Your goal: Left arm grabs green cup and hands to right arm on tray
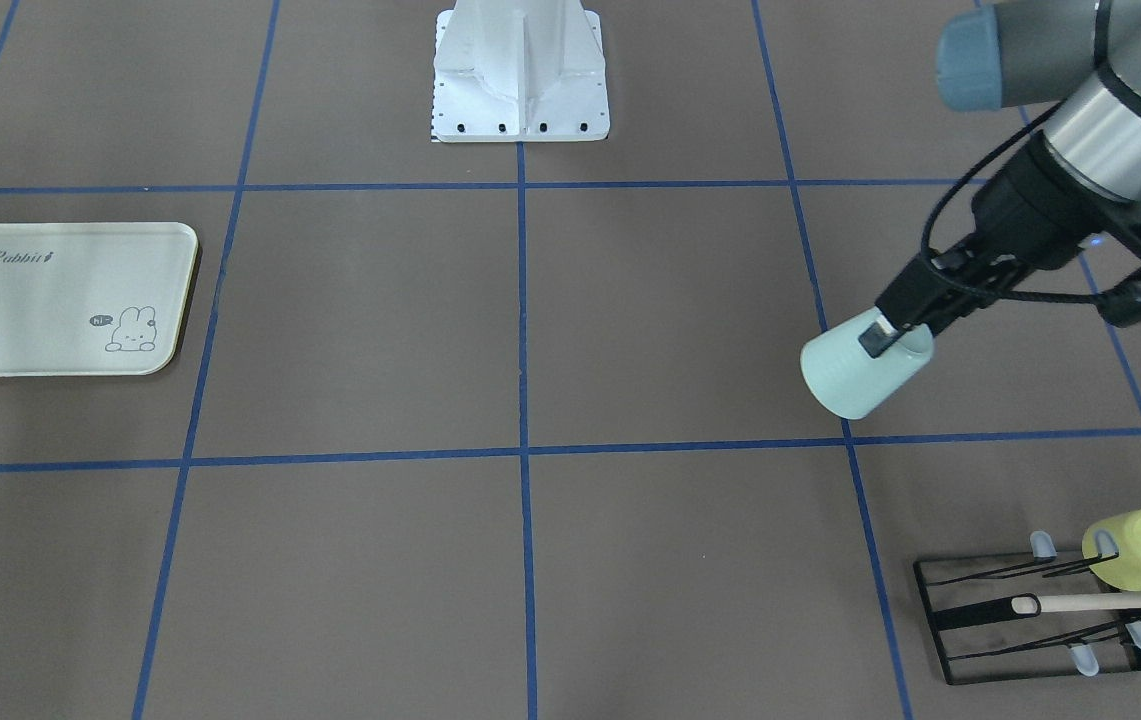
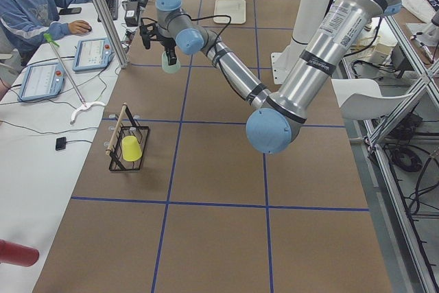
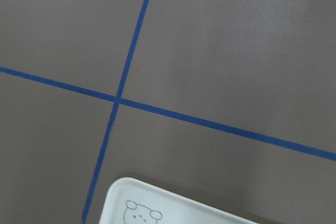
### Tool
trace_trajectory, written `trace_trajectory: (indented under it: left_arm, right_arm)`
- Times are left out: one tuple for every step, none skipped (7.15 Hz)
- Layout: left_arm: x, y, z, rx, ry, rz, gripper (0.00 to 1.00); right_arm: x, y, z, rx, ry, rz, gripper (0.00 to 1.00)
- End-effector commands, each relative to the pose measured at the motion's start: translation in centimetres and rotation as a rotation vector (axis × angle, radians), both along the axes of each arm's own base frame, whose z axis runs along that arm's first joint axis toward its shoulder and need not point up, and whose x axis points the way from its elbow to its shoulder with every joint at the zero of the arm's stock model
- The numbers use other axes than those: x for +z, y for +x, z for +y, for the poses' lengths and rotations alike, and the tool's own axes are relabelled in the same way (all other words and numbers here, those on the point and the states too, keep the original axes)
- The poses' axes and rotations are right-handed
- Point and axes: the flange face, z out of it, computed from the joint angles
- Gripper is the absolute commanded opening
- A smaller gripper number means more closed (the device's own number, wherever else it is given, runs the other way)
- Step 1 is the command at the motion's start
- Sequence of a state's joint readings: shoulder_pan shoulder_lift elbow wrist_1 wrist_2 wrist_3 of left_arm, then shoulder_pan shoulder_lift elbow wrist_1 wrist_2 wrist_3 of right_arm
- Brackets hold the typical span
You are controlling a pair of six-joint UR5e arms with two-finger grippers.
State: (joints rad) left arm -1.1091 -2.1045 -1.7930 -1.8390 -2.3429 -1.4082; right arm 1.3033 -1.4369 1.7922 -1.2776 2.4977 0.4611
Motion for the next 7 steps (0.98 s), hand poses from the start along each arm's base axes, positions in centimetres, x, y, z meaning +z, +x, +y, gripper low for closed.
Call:
trace_trajectory:
  left_arm:
    - [-3.4,4.9,3.6,0.023,0.043,0.178,0.25]
    - [-5.1,6.5,4.9,-0.002,0.049,0.257,0.25]
    - [-7.0,9.6,6.5,-0.073,0.027,0.346,0.25]
    - [-8.2,11.8,8.6,-0.121,0.019,0.437,0.22]
    - [-8.9,12.2,9.5,-0.130,-0.028,0.509,0.22]
    - [-9.7,12.0,10.1,-0.125,-0.056,0.562,0.22]
    - [-10.6,11.4,10.7,-0.135,-0.100,0.658,0.22]
  right_arm:
    - [-8.1,-5.6,-2.4,0.024,-0.069,-0.074,0.99]
    - [-11.6,-8.2,-2.5,0.033,-0.107,-0.108,0.99]
    - [-13.4,-10.0,-2.2,0.089,-0.115,-0.149,0.99]
    - [-13.6,-12.0,-1.7,0.158,-0.148,-0.219,0.98]
    - [-14.3,-14.4,-0.8,0.195,-0.175,-0.288,0.98]
    - [-15.5,-16.2,0.4,0.220,-0.207,-0.359,0.98]
    - [-17.4,-17.5,1.5,0.217,-0.260,-0.445,0.98]
